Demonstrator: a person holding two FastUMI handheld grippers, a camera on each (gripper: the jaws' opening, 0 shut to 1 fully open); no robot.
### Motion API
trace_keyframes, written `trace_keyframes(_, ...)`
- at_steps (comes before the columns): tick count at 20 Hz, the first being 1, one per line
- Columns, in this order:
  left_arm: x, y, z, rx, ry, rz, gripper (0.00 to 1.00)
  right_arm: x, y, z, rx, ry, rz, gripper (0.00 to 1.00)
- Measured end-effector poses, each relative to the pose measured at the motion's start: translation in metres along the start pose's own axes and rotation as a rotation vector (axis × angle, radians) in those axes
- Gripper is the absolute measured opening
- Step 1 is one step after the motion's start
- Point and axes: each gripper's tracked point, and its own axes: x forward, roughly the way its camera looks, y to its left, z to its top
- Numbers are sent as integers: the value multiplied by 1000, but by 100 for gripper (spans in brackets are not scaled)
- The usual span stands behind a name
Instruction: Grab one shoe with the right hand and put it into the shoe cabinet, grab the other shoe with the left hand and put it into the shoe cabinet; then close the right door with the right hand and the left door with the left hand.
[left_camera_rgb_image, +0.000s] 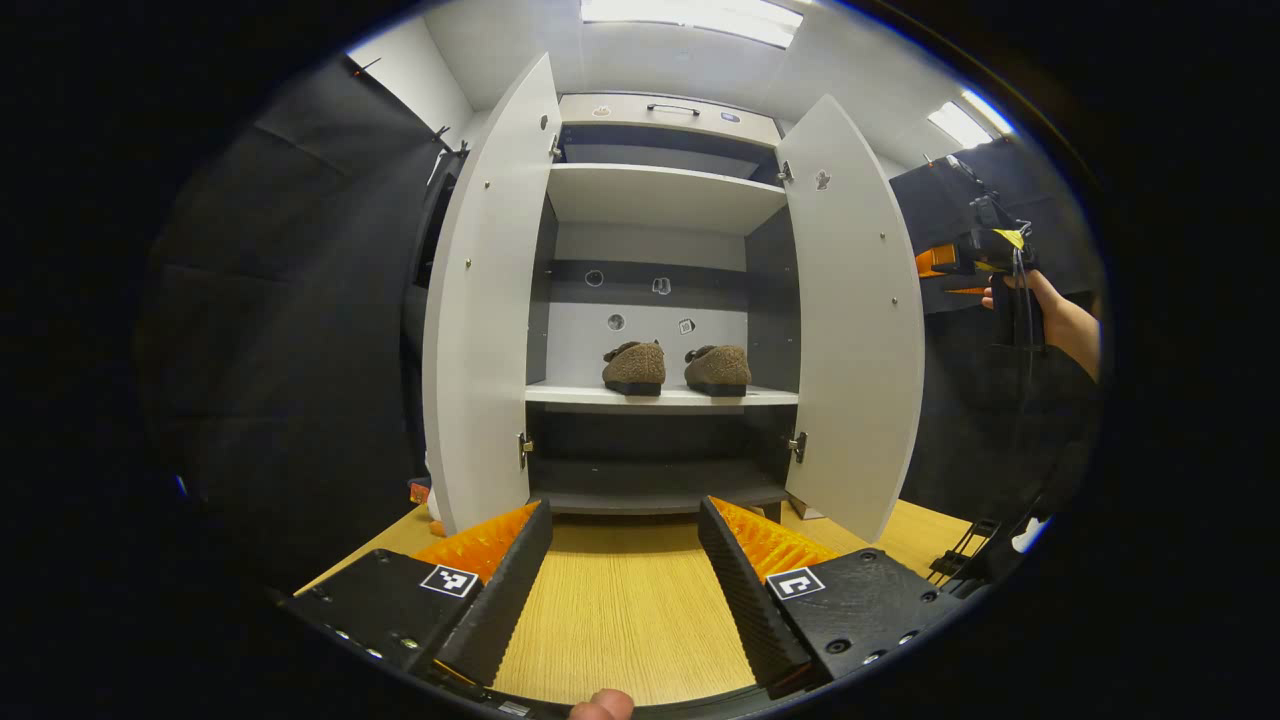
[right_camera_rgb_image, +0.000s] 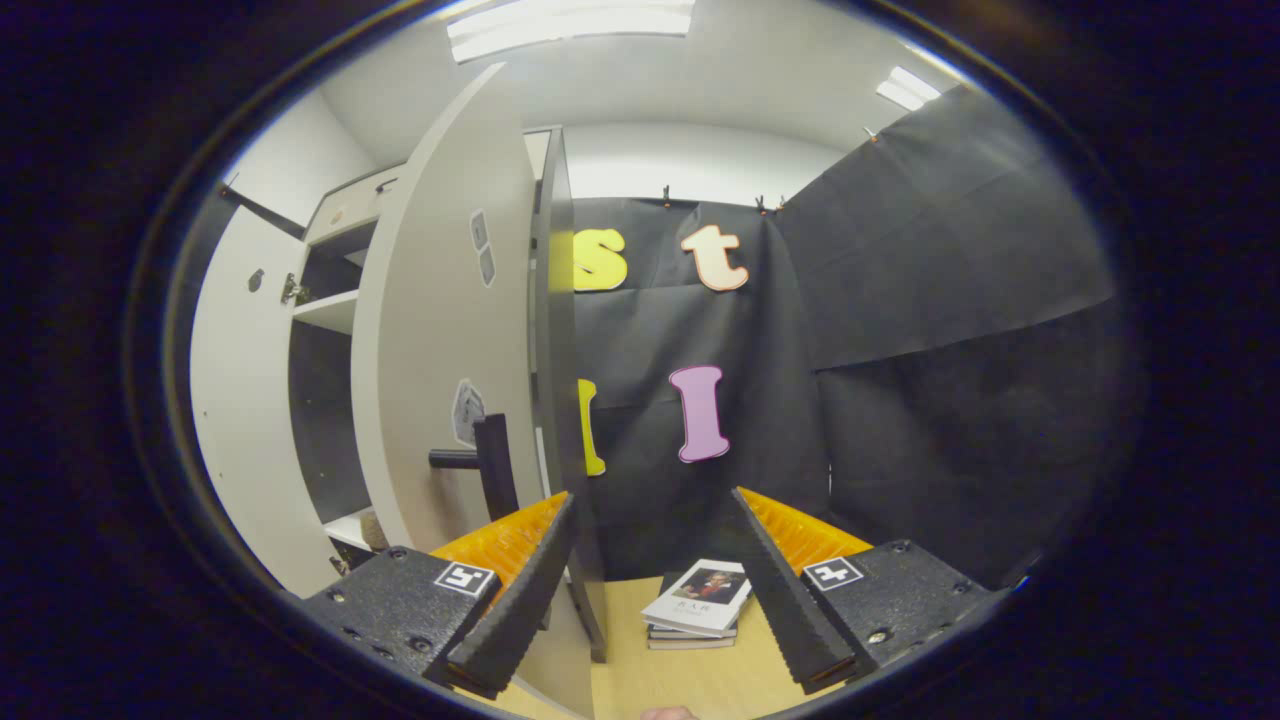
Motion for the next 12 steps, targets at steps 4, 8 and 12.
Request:
trace_keyframes(4, 4, 6, 0, -7, 3, 10, 89, -6, 21, -1, 20, 1, 47, 97)
trace_keyframes(8, 1, 14, -1, 6, 10, 20, 89, -9, 58, -7, 12, -5, 120, 97)
trace_keyframes(12, 4, 24, 2, 13, 12, 37, 89, -4, 100, -10, 1, 4, 195, 97)
